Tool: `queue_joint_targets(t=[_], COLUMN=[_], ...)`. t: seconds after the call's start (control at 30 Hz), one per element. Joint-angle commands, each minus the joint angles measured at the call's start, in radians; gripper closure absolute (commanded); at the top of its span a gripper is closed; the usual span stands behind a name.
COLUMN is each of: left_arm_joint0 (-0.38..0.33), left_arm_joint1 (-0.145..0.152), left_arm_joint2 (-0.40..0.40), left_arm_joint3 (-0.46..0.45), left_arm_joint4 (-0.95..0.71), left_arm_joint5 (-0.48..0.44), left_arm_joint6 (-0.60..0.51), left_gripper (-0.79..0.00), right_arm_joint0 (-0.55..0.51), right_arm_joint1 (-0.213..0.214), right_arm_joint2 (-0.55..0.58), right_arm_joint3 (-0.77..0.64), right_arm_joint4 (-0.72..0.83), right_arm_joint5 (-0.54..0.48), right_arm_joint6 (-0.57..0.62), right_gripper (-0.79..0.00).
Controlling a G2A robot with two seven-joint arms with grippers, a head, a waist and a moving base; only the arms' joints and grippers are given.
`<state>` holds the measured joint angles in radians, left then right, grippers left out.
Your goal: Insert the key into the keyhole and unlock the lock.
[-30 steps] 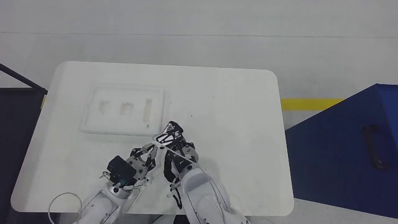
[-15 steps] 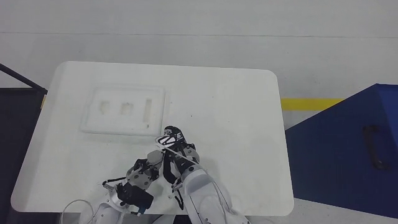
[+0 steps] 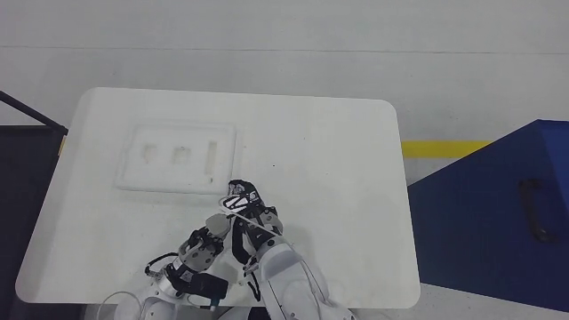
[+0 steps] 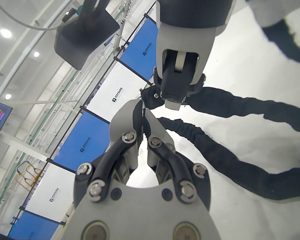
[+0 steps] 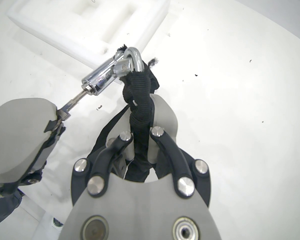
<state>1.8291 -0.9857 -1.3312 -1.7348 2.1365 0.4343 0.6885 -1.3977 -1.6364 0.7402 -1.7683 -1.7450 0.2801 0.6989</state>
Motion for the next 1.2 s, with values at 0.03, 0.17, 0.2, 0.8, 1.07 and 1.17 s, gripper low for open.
queue_joint_targets(t=[0.03, 0.17, 0.2, 0.8, 1.07, 1.17], left_arm_joint0=[0.003, 0.001, 0.000, -0.039, 0.030, 0.074], left_arm_joint1=[-0.002, -0.005, -0.006, -0.010, -0.002, -0.001], left_arm_joint2=[0.002, 0.003, 0.004, 0.019, -0.096, -0.170], left_arm_joint3=[0.001, 0.000, 0.000, -0.007, -0.065, -0.098], left_arm_joint4=[0.005, -0.011, -0.020, -0.156, -0.381, -0.536], left_arm_joint5=[-0.018, -0.038, -0.043, -0.383, -0.484, -0.520], left_arm_joint6=[-0.014, -0.009, -0.008, -0.044, 0.022, 0.088], left_gripper=[0.000, 0.000, 0.000, -0.785, -0.785, -0.785], right_arm_joint0=[-0.004, -0.024, -0.033, -0.124, -0.109, -0.098], right_arm_joint1=[0.002, 0.007, 0.009, 0.041, 0.038, 0.035], right_arm_joint2=[0.003, 0.027, 0.037, 0.117, 0.134, 0.137], right_arm_joint3=[-0.004, -0.032, -0.045, -0.147, -0.140, -0.132], right_arm_joint4=[0.000, -0.023, -0.021, -0.009, 0.008, 0.008], right_arm_joint5=[0.010, 0.052, 0.058, 0.034, 0.027, 0.026], right_arm_joint6=[-0.002, -0.010, -0.012, -0.036, -0.013, 0.018], right_gripper=[0.000, 0.000, 0.000, 0.000, 0.000, 0.000])
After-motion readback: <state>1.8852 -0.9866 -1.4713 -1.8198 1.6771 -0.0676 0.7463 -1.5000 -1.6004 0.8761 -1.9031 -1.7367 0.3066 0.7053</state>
